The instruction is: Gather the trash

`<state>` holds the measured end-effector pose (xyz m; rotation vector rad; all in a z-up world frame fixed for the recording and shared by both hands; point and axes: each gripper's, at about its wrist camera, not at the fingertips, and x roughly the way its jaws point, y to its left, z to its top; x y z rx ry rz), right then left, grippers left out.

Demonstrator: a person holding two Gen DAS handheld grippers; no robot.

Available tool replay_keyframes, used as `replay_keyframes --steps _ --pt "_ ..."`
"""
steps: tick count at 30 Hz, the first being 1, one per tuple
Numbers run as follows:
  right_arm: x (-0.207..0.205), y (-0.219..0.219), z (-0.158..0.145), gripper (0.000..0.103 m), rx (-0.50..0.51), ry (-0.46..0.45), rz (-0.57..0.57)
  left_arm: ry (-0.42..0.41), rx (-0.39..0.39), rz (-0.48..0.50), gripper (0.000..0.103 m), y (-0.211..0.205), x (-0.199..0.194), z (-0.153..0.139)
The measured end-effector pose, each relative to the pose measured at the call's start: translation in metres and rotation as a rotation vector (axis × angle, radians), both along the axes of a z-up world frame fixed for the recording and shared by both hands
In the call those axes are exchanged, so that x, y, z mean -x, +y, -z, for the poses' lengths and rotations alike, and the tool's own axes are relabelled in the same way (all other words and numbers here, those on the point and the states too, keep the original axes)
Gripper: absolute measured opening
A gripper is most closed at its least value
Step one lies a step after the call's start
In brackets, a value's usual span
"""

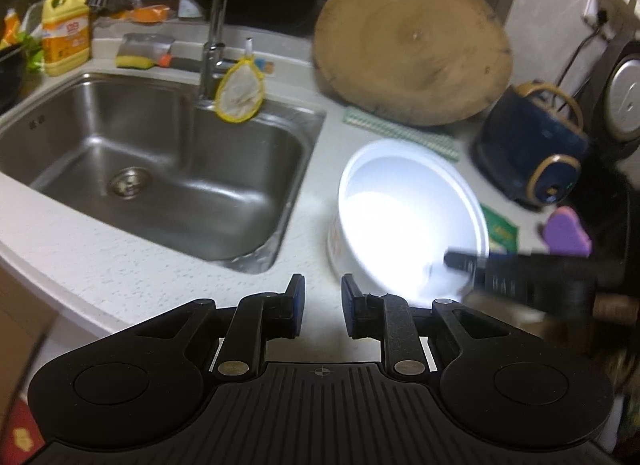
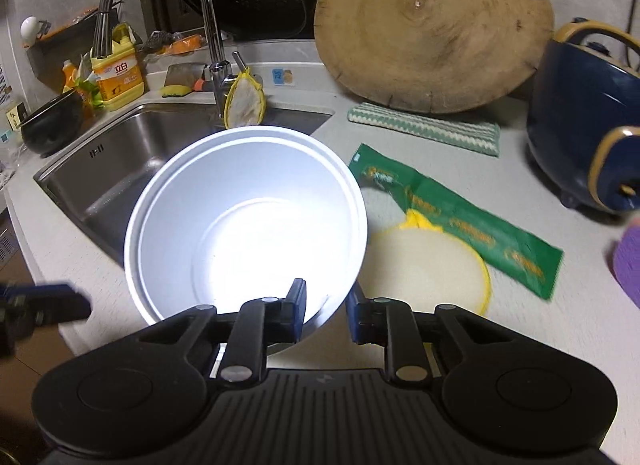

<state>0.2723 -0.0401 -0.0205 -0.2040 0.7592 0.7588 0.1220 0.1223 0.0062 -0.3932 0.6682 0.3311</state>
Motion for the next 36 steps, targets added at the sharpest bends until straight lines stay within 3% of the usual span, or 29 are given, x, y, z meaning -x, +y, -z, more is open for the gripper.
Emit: replay_keyframes --steps 6,21,28,32,36 --pt "0.023 -0.022 -0.007 0.021 -0.018 0.015 0.049 -0.053 0.055 0.044 0.023 0.008 -0.008 -0.004" --pt "0.039 -0.044 -0.014 0.022 -0.031 -0.01 0.058 0.027 0.052 0.095 0.024 -0.004 -0.035 0.022" --pt "0.032 -0.052 -0.022 0.04 -0.054 -0.045 0.047 0.035 0.076 0.1 0.024 -0.007 -0.042 0.027" --pt "0.02 -0.071 -0.034 0.066 -0.096 -0.108 0.108 0.049 0.052 0.087 0.024 -0.009 -0.044 0.028" --pt "-0.017 -0.087 -0.028 0.066 -0.085 -0.086 0.206 0.046 0.038 0.035 0.024 -0.002 -0.039 0.027"
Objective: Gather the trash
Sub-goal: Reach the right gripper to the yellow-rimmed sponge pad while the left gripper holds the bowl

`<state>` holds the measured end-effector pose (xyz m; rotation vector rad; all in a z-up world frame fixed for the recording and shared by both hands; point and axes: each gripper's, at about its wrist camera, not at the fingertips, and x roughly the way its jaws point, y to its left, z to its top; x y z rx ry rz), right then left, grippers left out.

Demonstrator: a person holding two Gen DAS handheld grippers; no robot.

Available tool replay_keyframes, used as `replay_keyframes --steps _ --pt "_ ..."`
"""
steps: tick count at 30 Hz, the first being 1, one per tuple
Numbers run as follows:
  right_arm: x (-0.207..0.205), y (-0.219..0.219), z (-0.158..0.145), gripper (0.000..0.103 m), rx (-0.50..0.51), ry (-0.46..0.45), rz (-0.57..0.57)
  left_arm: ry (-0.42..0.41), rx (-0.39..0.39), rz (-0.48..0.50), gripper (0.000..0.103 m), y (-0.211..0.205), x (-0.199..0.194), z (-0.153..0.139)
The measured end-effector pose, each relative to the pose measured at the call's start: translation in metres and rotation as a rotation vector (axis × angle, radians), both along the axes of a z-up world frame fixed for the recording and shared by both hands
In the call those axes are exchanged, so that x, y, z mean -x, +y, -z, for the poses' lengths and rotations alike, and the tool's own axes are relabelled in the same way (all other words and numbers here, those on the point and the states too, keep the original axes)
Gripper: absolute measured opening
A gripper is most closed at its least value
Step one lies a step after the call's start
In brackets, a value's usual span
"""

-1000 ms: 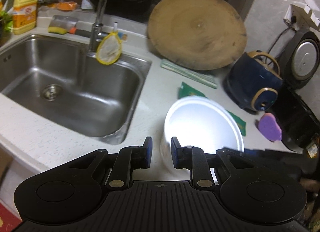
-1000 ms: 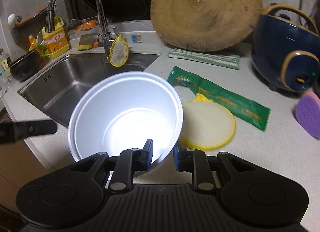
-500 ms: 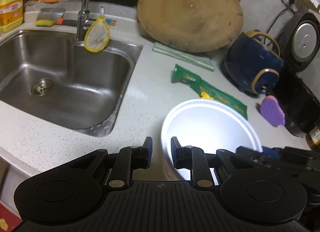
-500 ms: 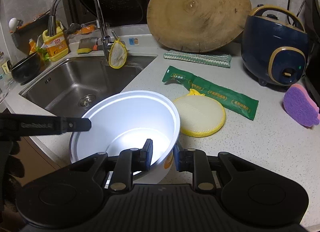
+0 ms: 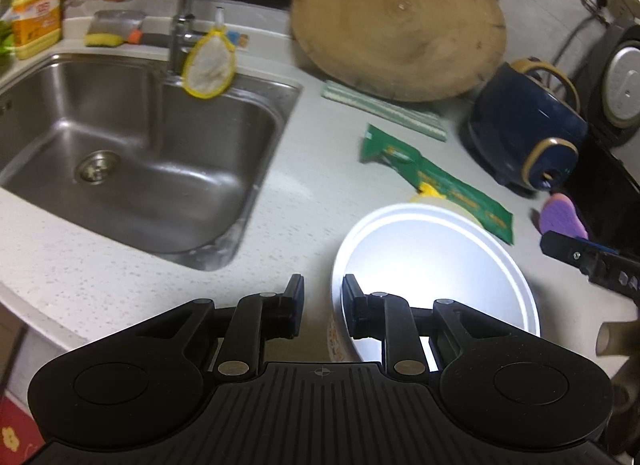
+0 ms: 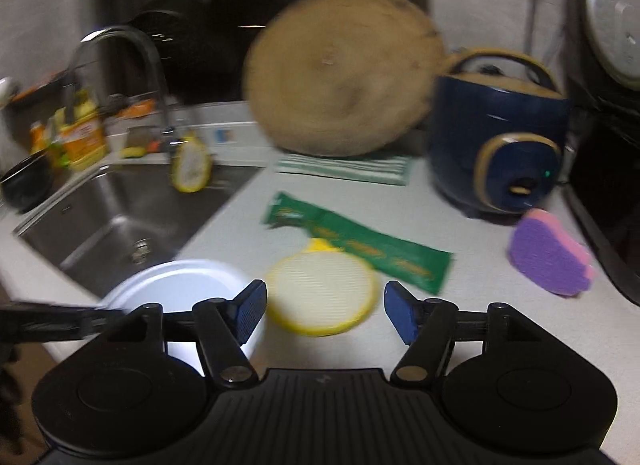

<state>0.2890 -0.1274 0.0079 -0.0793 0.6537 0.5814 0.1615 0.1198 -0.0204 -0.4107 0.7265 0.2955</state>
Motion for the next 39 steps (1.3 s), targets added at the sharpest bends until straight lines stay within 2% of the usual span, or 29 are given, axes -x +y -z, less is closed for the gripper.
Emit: replay_keyframes --steps 4,7,13,16,19,20,21,23,25,29,39 --pt "-0.033 0.0 0.022 0.066 -0.007 0.074 0.031 0.002 -0.013 -0.07 0.024 0.01 0.009 -0.002" --pt "-0.051 0.013 0.043 0.066 -0.004 0.124 0.012 -0.003 -0.012 -0.127 0.024 0.02 0.017 -0.004" --pt "-0.071 0.05 0.068 0.066 0.049 0.081 -0.025 -0.008 0.021 -0.139 0.024 0.021 0.024 -0.005" --pt "-0.081 0.06 0.072 0.066 0.059 0.059 -0.035 -0.003 0.03 -0.132 0.024 0.019 0.023 -0.003" --pt "-0.087 0.061 0.073 0.065 0.048 0.078 -0.051 0.001 0.041 -0.128 0.024 0.019 0.023 -0.001" --pt "-0.086 0.059 0.073 0.054 0.041 0.091 -0.063 0.003 0.042 -0.128 0.024 0.019 0.024 -0.001" --pt "-0.084 0.056 0.071 0.048 0.031 0.104 -0.08 0.004 0.045 -0.127 0.024 0.019 0.024 0.0" --pt "-0.075 0.051 0.067 0.019 0.02 0.12 -0.103 0.004 0.051 -0.122 0.024 0.019 0.024 0.001" --pt "-0.064 0.045 0.064 0.013 0.014 0.135 -0.123 0.004 0.056 -0.112 0.024 0.019 0.024 0.001" --pt "-0.035 0.03 0.057 0.008 0.023 0.142 -0.148 0.001 0.069 -0.085 0.024 0.018 0.025 0.002" --pt "0.033 -0.014 0.055 0.007 0.05 0.192 -0.168 -0.015 0.088 -0.053 0.024 0.018 0.033 0.004"
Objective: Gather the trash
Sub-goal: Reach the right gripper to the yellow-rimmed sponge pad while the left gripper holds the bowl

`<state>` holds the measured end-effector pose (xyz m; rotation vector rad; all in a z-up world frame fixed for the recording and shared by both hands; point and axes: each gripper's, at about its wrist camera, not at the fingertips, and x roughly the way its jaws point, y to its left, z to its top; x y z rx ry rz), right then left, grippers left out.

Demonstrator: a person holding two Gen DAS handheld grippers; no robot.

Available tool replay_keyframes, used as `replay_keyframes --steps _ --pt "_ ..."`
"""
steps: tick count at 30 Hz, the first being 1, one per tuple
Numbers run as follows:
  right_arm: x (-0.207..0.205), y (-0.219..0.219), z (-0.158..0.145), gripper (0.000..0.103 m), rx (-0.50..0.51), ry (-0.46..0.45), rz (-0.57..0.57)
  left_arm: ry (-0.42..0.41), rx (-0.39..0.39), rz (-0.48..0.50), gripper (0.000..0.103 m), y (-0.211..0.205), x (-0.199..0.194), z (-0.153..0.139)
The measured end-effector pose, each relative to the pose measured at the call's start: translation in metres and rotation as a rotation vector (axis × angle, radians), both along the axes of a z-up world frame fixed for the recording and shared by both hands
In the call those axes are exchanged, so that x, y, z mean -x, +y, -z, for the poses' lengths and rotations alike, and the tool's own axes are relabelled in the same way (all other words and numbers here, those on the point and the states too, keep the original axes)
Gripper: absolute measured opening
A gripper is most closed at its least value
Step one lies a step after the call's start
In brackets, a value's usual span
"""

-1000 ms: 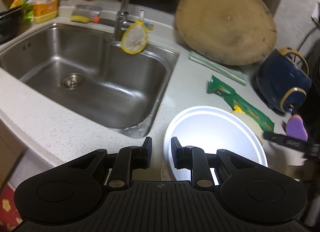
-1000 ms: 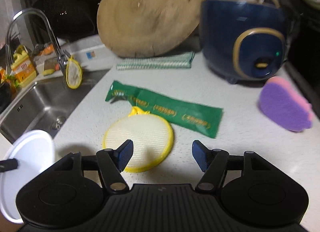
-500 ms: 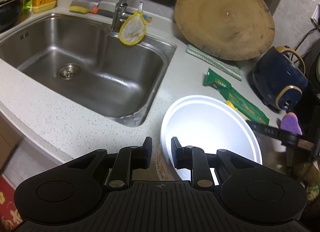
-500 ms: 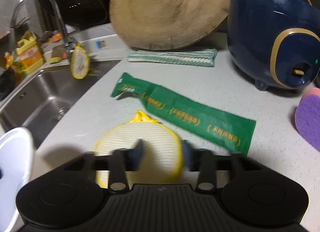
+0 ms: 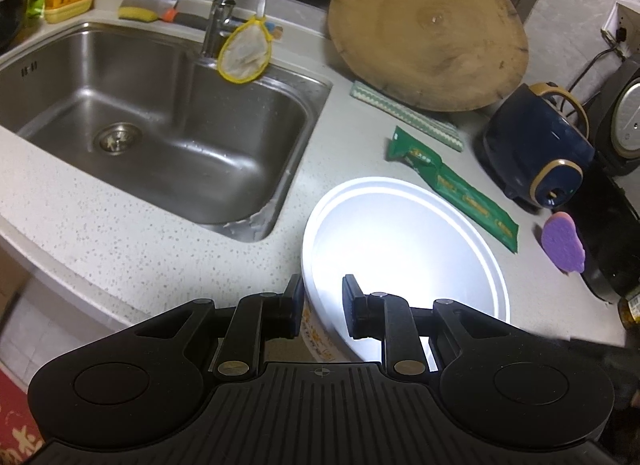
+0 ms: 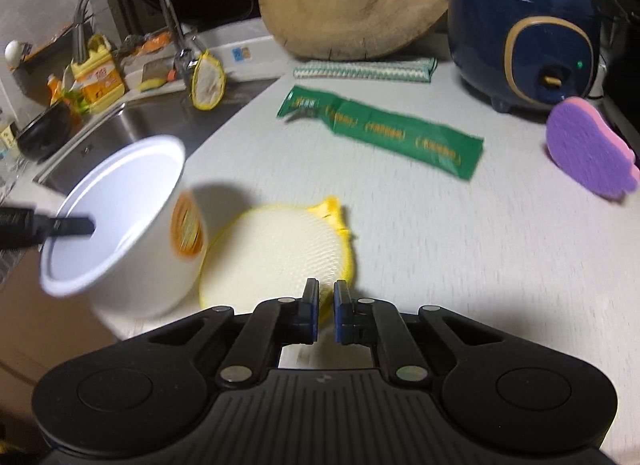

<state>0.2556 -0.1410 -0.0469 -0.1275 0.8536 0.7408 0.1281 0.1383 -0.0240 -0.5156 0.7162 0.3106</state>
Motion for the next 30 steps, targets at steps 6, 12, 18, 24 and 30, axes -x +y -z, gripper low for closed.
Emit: replay_keyframes --steps 6,12,18,24,30 --pt "0.009 -0.008 -0.012 0.031 -0.03 -0.05 0.036 -0.004 0.001 0.0 0.024 0.0 0.004 0.0" --pt "-0.019 0.013 -0.01 0.063 -0.043 -0.068 0.06 0.004 -0.011 -0.002 0.024 -0.004 0.008 -0.001" --pt "-0.036 0.046 0.016 0.063 -0.003 -0.043 0.016 0.001 -0.011 -0.01 0.024 -0.004 0.012 -0.002" --pt "-0.017 0.039 0.008 0.037 -0.018 -0.017 -0.018 0.002 -0.017 -0.017 0.023 -0.001 0.014 -0.002" --pt "0.007 0.02 0.005 0.034 -0.036 0.033 -0.008 -0.004 -0.014 -0.02 0.023 0.005 0.014 -0.003"
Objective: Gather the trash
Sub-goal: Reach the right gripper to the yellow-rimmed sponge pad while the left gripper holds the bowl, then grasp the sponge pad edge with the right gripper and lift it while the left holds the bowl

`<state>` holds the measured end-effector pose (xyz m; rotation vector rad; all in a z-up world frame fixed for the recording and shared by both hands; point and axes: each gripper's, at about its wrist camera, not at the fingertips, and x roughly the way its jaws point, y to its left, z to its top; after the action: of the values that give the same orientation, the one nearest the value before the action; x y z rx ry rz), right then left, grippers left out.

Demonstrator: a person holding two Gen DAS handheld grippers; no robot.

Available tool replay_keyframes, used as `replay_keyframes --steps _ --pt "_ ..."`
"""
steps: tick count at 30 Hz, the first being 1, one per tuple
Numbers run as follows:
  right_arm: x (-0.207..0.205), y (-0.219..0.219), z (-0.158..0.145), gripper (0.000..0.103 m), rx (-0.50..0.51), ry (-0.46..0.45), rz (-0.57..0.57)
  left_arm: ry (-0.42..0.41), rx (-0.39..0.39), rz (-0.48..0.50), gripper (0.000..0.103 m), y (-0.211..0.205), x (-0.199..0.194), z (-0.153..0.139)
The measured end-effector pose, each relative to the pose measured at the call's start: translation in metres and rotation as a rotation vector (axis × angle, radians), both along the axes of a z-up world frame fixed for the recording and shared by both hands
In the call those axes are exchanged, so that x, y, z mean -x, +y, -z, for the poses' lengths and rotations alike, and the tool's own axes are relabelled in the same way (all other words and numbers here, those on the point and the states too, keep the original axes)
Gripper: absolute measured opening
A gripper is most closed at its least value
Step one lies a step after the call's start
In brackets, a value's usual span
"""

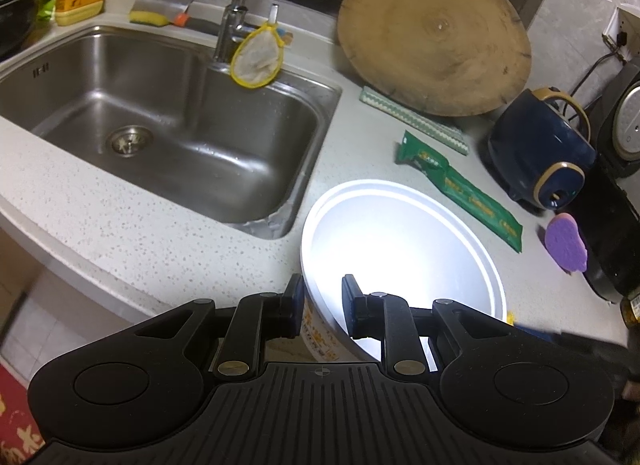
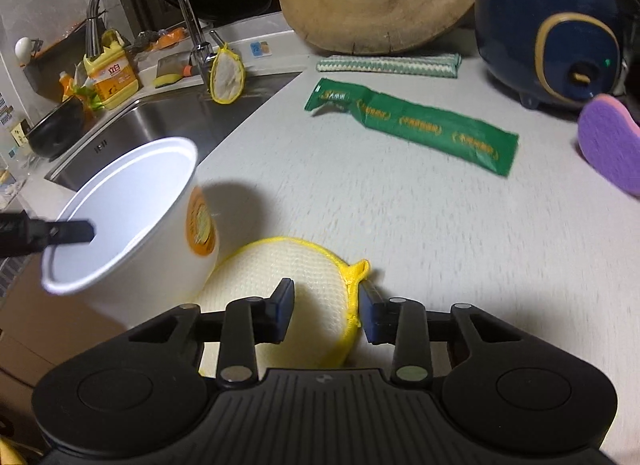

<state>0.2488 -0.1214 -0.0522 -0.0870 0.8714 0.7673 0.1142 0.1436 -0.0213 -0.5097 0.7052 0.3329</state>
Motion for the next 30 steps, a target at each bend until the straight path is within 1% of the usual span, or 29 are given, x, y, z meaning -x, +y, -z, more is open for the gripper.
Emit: replay_keyframes --steps 6,10,12,14,16,19,22,26,28,30 --pt "0.022 -0.012 -0.005 0.035 0.005 -0.002 0.006 0.004 0.001 0.017 0.023 0.001 -0.004 0.002" --pt "0.034 -0.023 -0.007 0.036 -0.002 0.033 0.032 0.002 0.005 0.036 0.023 0.001 -0.006 0.002" --pt "0.038 -0.028 -0.007 0.037 -0.014 0.062 0.055 0.001 0.008 0.043 0.023 0.002 -0.005 0.003" --pt "0.043 -0.033 -0.009 0.045 -0.036 0.102 0.083 0.005 0.01 0.05 0.023 0.003 -0.005 0.004" --pt "0.047 -0.036 -0.008 0.049 -0.054 0.133 0.113 0.007 0.012 0.054 0.023 0.004 -0.004 0.005" --pt "0.048 -0.037 -0.003 0.05 -0.096 0.204 0.152 0.008 0.013 0.061 0.023 0.006 -0.002 0.005" --pt "0.047 -0.033 -0.001 0.051 -0.156 0.245 0.169 0.009 0.013 0.069 0.023 0.007 -0.001 0.006" --pt "0.052 -0.024 0.003 0.051 -0.143 0.274 0.166 0.009 0.01 0.069 0.024 0.008 0.0 0.005" --pt "0.053 -0.025 0.013 0.051 -0.145 0.321 0.182 0.008 0.015 0.066 0.024 0.009 0.001 0.005" --pt "0.052 -0.028 0.021 0.051 -0.183 0.382 0.212 0.006 0.018 0.067 0.023 0.01 0.001 0.006"
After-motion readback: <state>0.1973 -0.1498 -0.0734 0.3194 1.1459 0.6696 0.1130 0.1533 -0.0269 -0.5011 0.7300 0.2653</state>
